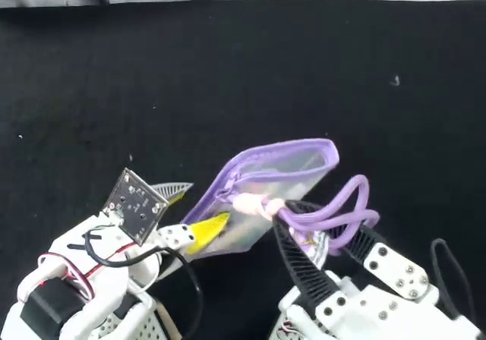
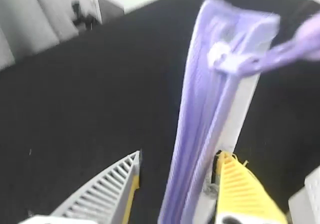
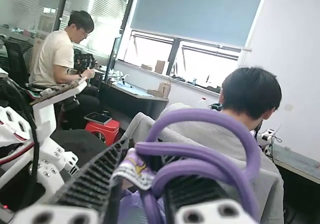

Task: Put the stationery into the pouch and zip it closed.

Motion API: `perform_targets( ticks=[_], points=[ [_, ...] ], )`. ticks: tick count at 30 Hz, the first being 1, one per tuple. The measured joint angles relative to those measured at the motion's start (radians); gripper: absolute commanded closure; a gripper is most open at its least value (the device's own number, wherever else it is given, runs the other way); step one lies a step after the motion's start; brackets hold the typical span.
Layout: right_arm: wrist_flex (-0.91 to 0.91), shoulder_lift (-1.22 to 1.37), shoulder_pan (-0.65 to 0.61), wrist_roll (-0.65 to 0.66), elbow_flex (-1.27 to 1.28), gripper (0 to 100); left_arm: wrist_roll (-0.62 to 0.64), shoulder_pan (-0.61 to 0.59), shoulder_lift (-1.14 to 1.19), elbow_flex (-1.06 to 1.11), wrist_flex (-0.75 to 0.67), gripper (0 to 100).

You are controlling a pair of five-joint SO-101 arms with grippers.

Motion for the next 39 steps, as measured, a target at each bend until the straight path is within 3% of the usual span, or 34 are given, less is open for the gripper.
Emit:
perform_targets(
  ticks=[6, 13, 15, 19, 21, 28, 33, 39],
  points=[
    [0.003, 0.000, 0.002, 0.000, -0.002, 98.8, 0.000, 0.078, 0.000, 0.000, -0.121, 76],
    [0.003, 0.000, 0.000, 0.000, 0.026, 98.8, -0.002, 0.209, 0.002, 0.049, -0.138, 76],
    [0.003, 0.000, -0.005, 0.000, 0.026, 98.8, -0.002, 0.210, 0.002, 0.087, -0.138, 80],
    [0.003, 0.000, -0.006, 0.000, 0.026, 98.8, -0.002, 0.219, 0.002, 0.120, -0.138, 98],
    [0.003, 0.000, -0.005, 0.000, 0.026, 98.8, -0.002, 0.219, 0.002, 0.120, -0.138, 95],
    [-0.054, 0.000, -0.005, 0.000, 0.098, 98.8, 0.003, 0.219, 0.008, 0.120, -0.137, 97],
    [-0.118, 0.002, 0.017, -0.002, 0.140, 98.8, -0.064, 0.222, 0.002, 0.087, -0.044, 97],
    [-0.256, 0.180, 0.192, -0.003, 0.133, 98.8, -0.155, 0.222, -0.155, 0.043, 0.077, 97]
  ],
)
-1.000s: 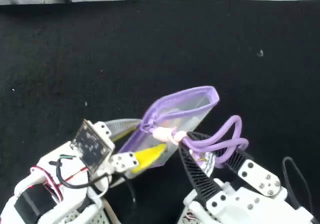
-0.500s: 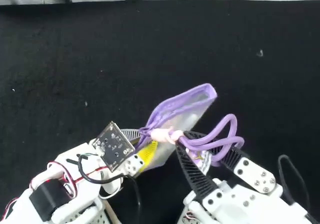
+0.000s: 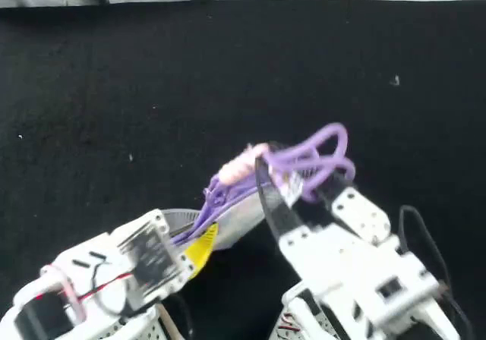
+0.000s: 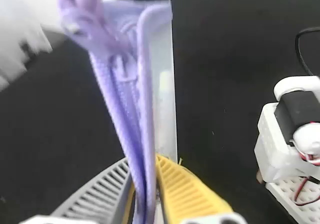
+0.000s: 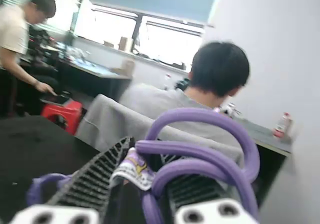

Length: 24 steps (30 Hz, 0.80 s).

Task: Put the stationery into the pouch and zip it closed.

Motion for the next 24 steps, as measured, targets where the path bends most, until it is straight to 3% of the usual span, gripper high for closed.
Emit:
perform_targets(
  ticks=[4, 11, 17, 24],
  points=[
    [-0.032, 0.144, 0.086, 0.000, -0.092, 98.8, -0.044, 0.000, -0.133, -0.005, 0.005, 97],
    [0.040, 0.305, 0.264, -0.003, -0.203, 98.8, -0.066, -0.008, -0.130, -0.002, 0.005, 97],
    [0.061, 0.330, 0.437, -0.084, -0.209, 98.8, -0.069, -0.175, -0.129, -0.002, -0.043, 97],
    [0.068, 0.427, 0.470, -0.092, -0.209, 98.8, -0.071, -0.292, -0.129, -0.002, -0.066, 97]
  ],
)
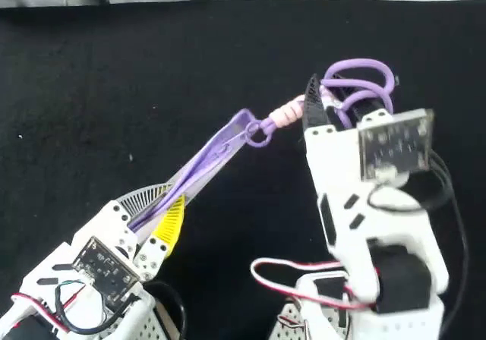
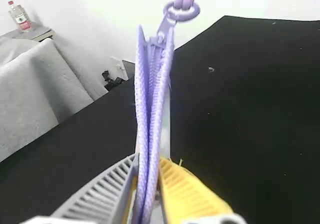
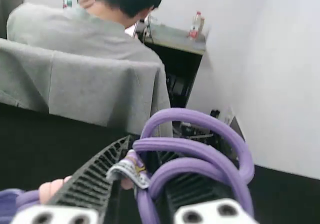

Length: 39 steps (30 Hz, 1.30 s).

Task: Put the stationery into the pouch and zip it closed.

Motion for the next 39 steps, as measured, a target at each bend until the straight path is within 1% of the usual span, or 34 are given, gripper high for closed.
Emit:
perform_targets(
  ticks=[8, 12, 19, 26, 39],
  points=[
    [-0.137, 0.235, 0.074, 0.000, 0.021, 98.8, 0.026, -0.006, 0.000, 0.000, 0.000, 97],
    [-0.192, 0.338, 0.081, -0.031, 0.038, 98.8, 0.058, -0.006, 0.002, -0.011, 0.009, 97],
    [-0.207, 0.459, 0.080, -0.037, 0.038, 98.8, 0.074, -0.015, 0.002, -0.028, 0.012, 97],
    [-0.215, 0.578, 0.080, -0.043, 0.037, 98.8, 0.133, -0.017, 0.005, -0.055, 0.012, 97],
    [-0.233, 0.827, 0.069, -0.046, 0.038, 98.8, 0.141, -0.017, 0.006, -0.068, -0.005, 97]
  ],
)
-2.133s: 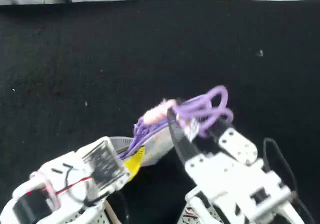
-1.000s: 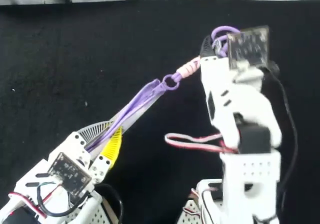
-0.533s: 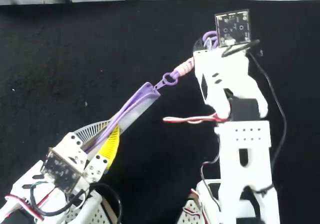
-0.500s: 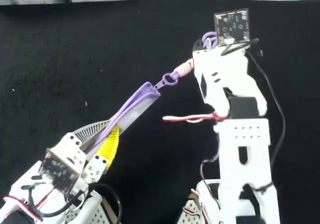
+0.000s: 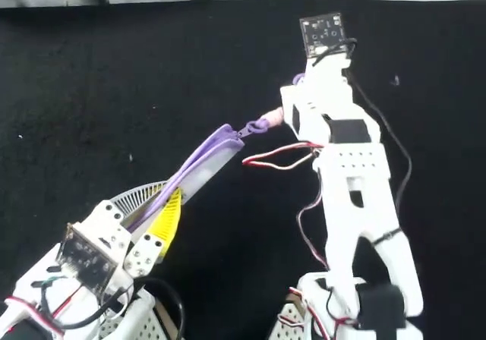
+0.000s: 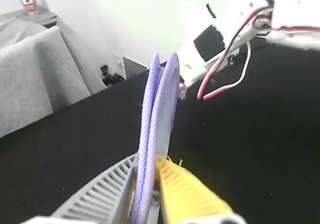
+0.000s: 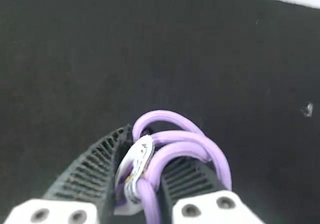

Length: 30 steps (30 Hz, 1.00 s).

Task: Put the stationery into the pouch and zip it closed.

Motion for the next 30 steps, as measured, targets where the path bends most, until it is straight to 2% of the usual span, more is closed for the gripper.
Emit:
perform_targets(
  ticks=[6, 20, 30],
  points=[
    [0.000, 0.095, 0.000, 0.000, 0.018, 98.8, 0.000, 0.000, 0.000, -0.109, -0.003, 97],
    [-0.069, 0.250, -0.003, 0.000, 0.015, 98.8, 0.002, 0.000, 0.005, -0.109, -0.006, 97],
    [-0.069, 0.336, -0.068, 0.000, -0.009, 98.8, 0.002, -0.002, 0.005, -0.107, -0.037, 97]
  ],
)
